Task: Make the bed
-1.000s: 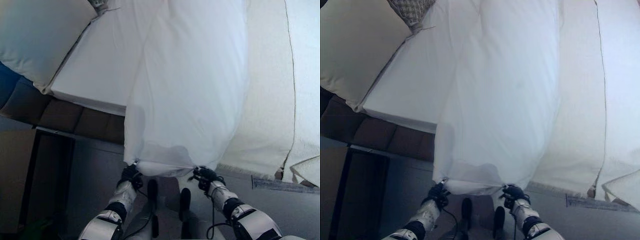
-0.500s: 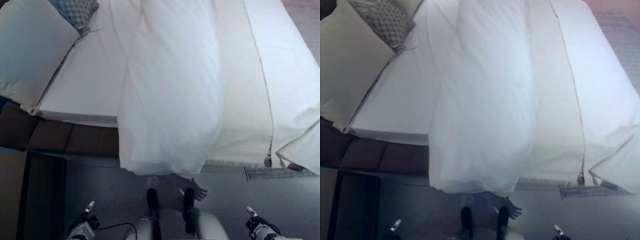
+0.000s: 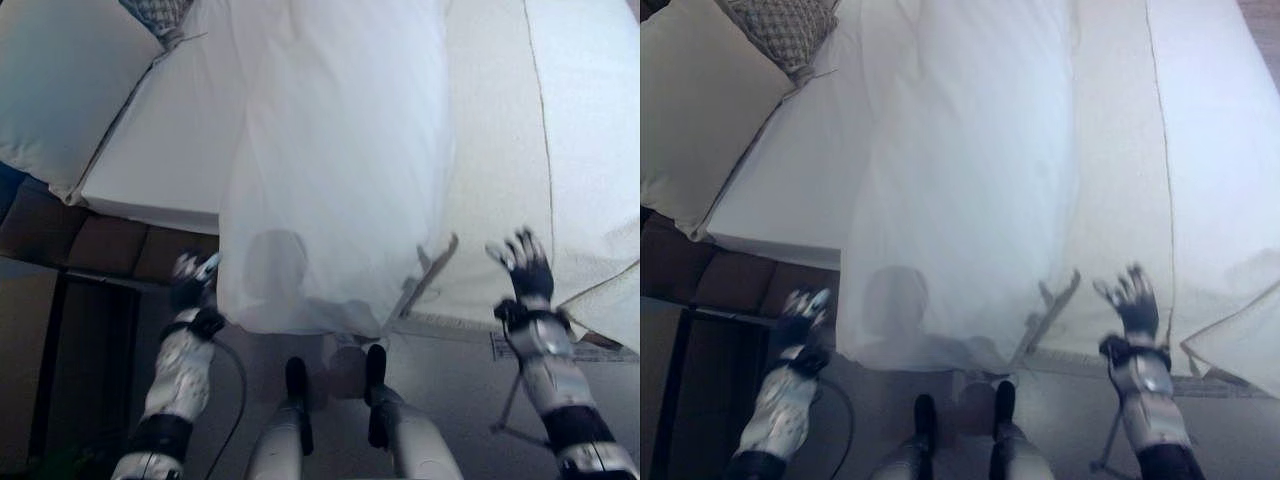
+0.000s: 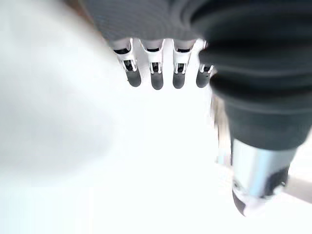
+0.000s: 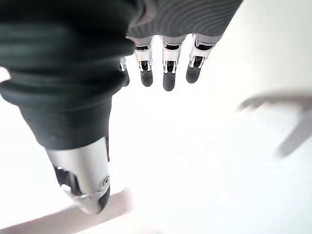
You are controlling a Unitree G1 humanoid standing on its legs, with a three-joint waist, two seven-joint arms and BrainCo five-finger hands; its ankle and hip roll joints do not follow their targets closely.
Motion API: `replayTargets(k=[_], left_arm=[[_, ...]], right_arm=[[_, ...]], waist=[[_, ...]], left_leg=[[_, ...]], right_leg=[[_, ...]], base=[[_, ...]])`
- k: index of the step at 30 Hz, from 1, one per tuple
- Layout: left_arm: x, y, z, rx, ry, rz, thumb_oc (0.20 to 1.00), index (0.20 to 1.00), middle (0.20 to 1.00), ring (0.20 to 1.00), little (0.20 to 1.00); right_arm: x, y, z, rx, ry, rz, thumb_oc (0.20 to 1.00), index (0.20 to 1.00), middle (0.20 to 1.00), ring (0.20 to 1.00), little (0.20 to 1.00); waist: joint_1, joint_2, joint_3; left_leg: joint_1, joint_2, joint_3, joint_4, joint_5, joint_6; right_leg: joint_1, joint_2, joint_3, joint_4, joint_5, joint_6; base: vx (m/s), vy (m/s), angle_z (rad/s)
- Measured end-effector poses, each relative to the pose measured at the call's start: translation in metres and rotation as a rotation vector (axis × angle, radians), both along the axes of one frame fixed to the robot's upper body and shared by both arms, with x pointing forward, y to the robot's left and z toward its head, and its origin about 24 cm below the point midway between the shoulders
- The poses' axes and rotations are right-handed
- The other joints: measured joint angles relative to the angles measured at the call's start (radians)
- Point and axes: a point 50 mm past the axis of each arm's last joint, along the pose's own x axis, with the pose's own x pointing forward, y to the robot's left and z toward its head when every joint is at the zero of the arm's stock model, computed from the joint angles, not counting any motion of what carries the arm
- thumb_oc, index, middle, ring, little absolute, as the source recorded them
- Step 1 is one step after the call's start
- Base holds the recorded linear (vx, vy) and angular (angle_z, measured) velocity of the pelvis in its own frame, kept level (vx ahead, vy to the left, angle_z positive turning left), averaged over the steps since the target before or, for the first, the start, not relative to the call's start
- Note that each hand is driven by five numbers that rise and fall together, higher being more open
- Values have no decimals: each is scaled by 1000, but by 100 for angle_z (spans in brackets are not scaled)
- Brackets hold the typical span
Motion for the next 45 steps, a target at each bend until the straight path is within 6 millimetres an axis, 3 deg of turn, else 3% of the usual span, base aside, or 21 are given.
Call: replayTargets(k=[2,5,8,10,15,21,25,34,38,39,41,42,43,44,45], left_arm=[[9,-25,26,-124,-103,-116,1000,1000,1000,1000,1000],[19,-53,47,-175,-153,-247,1000,1000,1000,1000,1000],[34,-73,84,-191,-213,-339,1000,1000,1000,1000,1000],[40,-85,105,-224,-259,-375,1000,1000,1000,1000,1000],[59,-84,119,-240,-225,-320,1000,1000,1000,1000,1000],[80,-60,104,-244,-80,-132,1000,1000,1000,1000,1000],[89,-61,109,-243,-25,-56,1000,1000,1000,1000,1000],[98,-59,122,-141,45,80,1000,1000,1000,1000,1000],[100,-34,106,-83,133,173,1000,1000,1000,1000,1000],[97,-17,91,-85,188,219,1000,1000,1000,1000,1000],[91,7,68,-82,265,298,1000,1000,1000,1000,1000],[85,21,51,-100,313,342,1000,1000,1000,1000,1000],[83,25,47,-116,324,355,1000,1000,1000,1000,1000],[74,36,26,-133,380,392,1000,1000,1000,1000,1000],[70,41,16,-153,404,411,1000,1000,1000,1000,1000]], right_arm=[[8,39,9,100,-48,185,1000,1000,1000,1000,1000],[11,73,11,183,-55,337,1000,1000,1000,1000,1000],[26,103,45,278,-115,472,1000,1000,1000,1000,1000],[32,117,68,315,-157,532,1000,1000,1000,1000,1000],[48,137,83,307,-128,565,1000,1000,1000,1000,1000],[74,128,71,190,64,348,1000,1000,1000,1000,1000],[84,124,75,191,122,242,1000,1000,1000,1000,1000],[99,105,103,-39,145,-24,1000,1000,1000,1000,1000],[101,91,110,-133,145,-110,1000,1000,1000,1000,1000],[101,87,108,-147,149,-130,1000,1000,1000,1000,1000],[102,74,89,-180,232,-187,1000,1000,1000,1000,1000],[100,59,61,-172,333,-238,1000,1000,1000,1000,1000],[98,49,46,-141,393,-270,1000,1000,1000,1000,1000],[86,25,-1,-106,550,-339,1000,1000,1000,1000,1000],[77,14,-26,-79,631,-371,1000,1000,1000,1000,1000]], waist=[[-1,1,1],[-2,2,3],[0,-5,10],[2,-13,27],[2,-58,57],[17,-97,71],[25,-110,93],[26,-110,91],[28,-110,85],[28,-109,85],[32,-109,85],[37,-108,82],[43,-107,82],[56,-105,83],[58,-104,84]], left_leg=[[0,-5,8,-22,6,5],[-10,-14,13,-31,9,10],[-60,-28,30,-48,20,24],[-84,-36,38,-50,27,29],[-155,-40,36,-46,29,32],[-298,-37,28,-45,42,29],[-375,-27,5,-9,39,21],[-521,-27,-39,45,49,12],[-558,-28,-53,52,54,8],[-564,-28,-54,55,55,7],[-573,-27,-54,63,56,8],[-586,-27,-55,74,52,4],[-588,-31,-56,74,52,6],[-591,-33,-56,78,52,6],[-591,-35,-56,82,54,9]], right_leg=[[-12,0,14,-10,10,-1],[-27,-4,26,-14,20,-3],[-86,-10,64,-31,45,11],[-109,-15,75,-43,64,11],[-174,-18,84,-56,77,16],[-293,-16,82,-100,116,17],[-342,-11,75,-100,119,15],[-441,-13,39,-100,127,11],[-468,-9,27,-100,129,8],[-475,-9,23,-96,131,5],[-487,-9,20,-80,133,2],[-504,-13,20,-55,115,3],[-509,-15,18,-45,111,0],[-518,-18,21,-26,104,1],[-520,-21,20,-16,100,0]], base=[[17,53,-19],[25,89,-9],[19,41,-14],[39,35,-11],[9,8,-1],[53,-23,1],[12,-27,11],[14,-16,12],[0,4,6],[-81,26,2],[-44,37,2],[11,55,4],[-52,73,5],[-92,73,6],[-34,70,7]])
